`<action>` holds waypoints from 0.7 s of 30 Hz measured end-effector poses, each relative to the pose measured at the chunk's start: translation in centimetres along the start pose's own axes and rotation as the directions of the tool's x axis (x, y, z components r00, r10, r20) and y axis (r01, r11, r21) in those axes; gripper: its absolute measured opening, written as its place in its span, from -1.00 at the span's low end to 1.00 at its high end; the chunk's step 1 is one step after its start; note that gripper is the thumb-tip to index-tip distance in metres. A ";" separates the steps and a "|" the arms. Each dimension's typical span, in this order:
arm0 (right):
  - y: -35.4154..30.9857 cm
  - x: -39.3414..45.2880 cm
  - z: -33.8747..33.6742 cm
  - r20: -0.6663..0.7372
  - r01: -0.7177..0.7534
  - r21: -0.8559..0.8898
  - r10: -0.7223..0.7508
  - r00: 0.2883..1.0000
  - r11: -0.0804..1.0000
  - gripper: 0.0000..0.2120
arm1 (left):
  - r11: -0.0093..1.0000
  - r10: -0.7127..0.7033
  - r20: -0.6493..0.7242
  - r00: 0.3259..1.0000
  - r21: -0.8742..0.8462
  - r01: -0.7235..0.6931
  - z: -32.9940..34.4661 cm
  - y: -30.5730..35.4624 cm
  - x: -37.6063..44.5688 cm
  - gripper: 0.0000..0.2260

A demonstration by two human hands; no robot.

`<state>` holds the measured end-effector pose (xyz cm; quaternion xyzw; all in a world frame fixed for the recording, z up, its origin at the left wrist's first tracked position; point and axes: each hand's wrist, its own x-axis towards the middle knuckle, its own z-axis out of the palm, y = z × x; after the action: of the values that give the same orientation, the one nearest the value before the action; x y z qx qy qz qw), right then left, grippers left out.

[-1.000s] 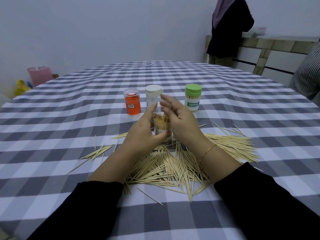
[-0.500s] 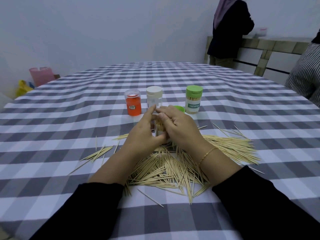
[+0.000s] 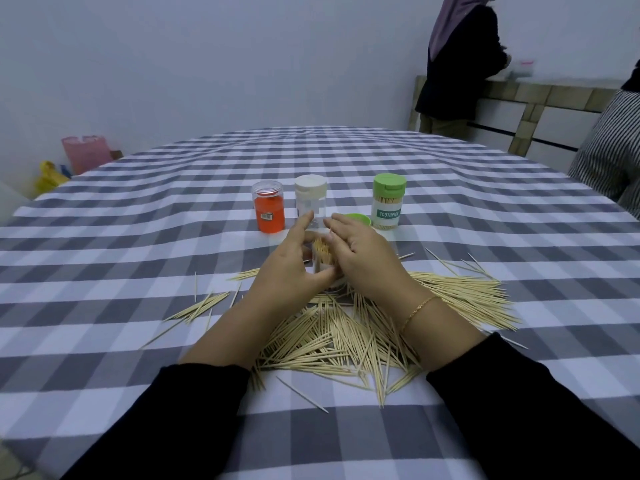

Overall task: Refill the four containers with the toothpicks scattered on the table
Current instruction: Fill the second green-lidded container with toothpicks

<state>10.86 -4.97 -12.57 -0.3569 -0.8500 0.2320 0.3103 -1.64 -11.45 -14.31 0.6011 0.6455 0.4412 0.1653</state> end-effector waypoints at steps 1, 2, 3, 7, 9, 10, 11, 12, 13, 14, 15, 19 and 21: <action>0.0 -0.1 0.0 0.004 0.034 0.038 -0.034 0.999 0.999 -0.61 | 1.000 0.001 0.000 1.000 0.005 -0.001 0.0 0.0 0.0 -0.17; 0.0 -0.1 -0.2 -0.009 0.054 0.083 -0.054 0.999 0.995 -0.61 | 1.000 0.002 0.000 1.000 0.010 -0.002 0.0 0.0 0.0 -0.18; 0.1 -0.2 -0.5 -0.032 0.058 0.132 -0.054 0.998 0.990 -0.62 | 1.000 0.006 0.001 1.000 0.016 -0.006 0.0 0.0 0.0 -0.18; 0.7 -0.3 -1.6 -0.152 0.049 0.191 -0.019 0.988 0.980 -0.67 | 0.999 0.020 0.010 1.000 0.044 -0.020 0.0 0.0 -0.1 -0.20; 1.1 -0.3 -1.6 -0.181 0.046 0.153 -0.018 0.983 0.987 -0.62 | 0.999 0.020 0.014 1.000 0.049 -0.020 0.0 -0.1 -0.1 -0.21; 1.2 -0.3 -1.5 -0.168 0.049 0.128 -0.027 0.985 0.991 -0.59 | 0.998 0.018 0.015 1.000 0.053 -0.019 0.0 -0.1 -0.1 -0.22; 1.4 -0.3 -1.4 -0.140 0.053 0.103 -0.038 0.989 0.993 -0.57 | 0.998 0.017 0.016 1.000 0.057 -0.018 -0.1 -0.1 -0.1 -0.23; 1.4 -0.3 -1.2 -0.113 0.060 0.086 -0.050 0.992 0.995 -0.56 | 0.998 0.017 0.017 1.000 0.063 -0.018 -0.1 -0.1 -0.1 -0.24; 1.4 -0.2 -1.1 -0.098 0.067 0.080 -0.059 0.993 0.995 -0.55 | 0.998 0.017 0.018 1.000 0.068 -0.018 -0.1 0.0 -0.1 -0.24; 1.4 -0.3 -1.1 -0.104 0.074 0.084 -0.065 0.992 0.994 -0.54 | 0.997 0.017 0.017 1.000 0.070 -0.018 -0.1 0.0 -0.1 -0.25; 1.3 -0.3 -1.1 -0.129 0.083 0.093 -0.071 0.989 0.992 -0.53 | 0.997 0.016 0.017 1.000 0.071 -0.017 -0.1 0.0 -0.1 -0.25; 1.1 -0.3 -1.3 -0.178 0.122 0.057 -0.110 0.978 0.991 -0.49 | 0.998 0.013 0.016 1.000 0.065 -0.014 -0.1 0.0 -0.2 -0.22; 1.4 -0.1 -1.1 -0.075 0.100 -0.111 -0.109 0.991 0.989 -0.44 | 0.998 0.005 0.012 1.000 0.057 -0.006 0.0 0.0 -0.2 -0.21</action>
<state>12.33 -3.98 -12.68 -0.3370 -0.8655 0.1550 0.3366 -1.61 -11.64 -14.31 0.6098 0.6554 0.4195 0.1506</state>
